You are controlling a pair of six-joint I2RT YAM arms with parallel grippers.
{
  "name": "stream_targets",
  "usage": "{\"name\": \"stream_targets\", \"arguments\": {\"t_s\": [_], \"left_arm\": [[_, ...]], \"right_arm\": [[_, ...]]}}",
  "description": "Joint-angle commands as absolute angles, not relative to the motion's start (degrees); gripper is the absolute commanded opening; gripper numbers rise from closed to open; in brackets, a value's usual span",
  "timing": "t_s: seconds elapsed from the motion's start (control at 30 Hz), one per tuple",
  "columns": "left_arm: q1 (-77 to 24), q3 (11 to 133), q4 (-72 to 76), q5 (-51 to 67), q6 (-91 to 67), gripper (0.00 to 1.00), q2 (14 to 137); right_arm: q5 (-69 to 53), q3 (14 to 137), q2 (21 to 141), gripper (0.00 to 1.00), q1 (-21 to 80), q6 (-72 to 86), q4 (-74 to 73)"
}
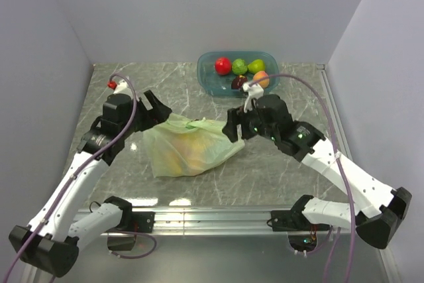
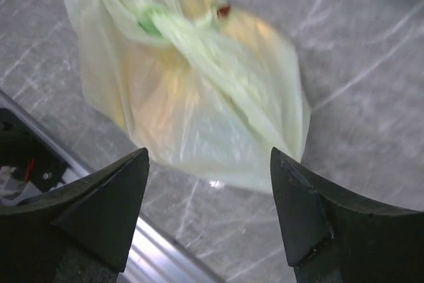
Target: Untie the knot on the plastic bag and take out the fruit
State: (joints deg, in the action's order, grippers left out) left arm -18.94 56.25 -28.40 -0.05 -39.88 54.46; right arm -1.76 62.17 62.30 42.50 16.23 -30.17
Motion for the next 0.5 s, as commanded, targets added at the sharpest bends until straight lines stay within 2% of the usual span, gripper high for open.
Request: {"name": "stream_targets", "arguments": {"t_s": [0.0, 0.13, 0.33, 0.4, 0.47], "left_arm": [[-24.0, 56.0, -32.5, 0.2, -46.5, 0.91, 52.6], [-28.3, 51.9, -30.3, -2.4, -53.3, 0.9, 55.0], [-35.3, 48.2, -28.8, -5.3, -54.8, 0.9, 61.3], [-36.9, 44.7, -27.9, -6.1, -55.0, 0.89, 63.4], [-37.2, 41.1, -27.4, -6.5, -55.9, 0.86, 64.7]], "right_arm": [[-0.2, 69.1, 68.7, 0.81, 43.7, 4.9, -31.2], [-0.2, 73.6, 77.2, 0.82, 45.2, 0.5, -29.4], [1.4, 76.0, 88.6, 0.81, 45.4, -1.3, -27.9], [2.4, 74.6, 90.6, 0.75, 45.4, -0.5, -26.7], [4.2, 73.4, 90.8, 0.5, 45.1, -0.1, -25.1]]}}
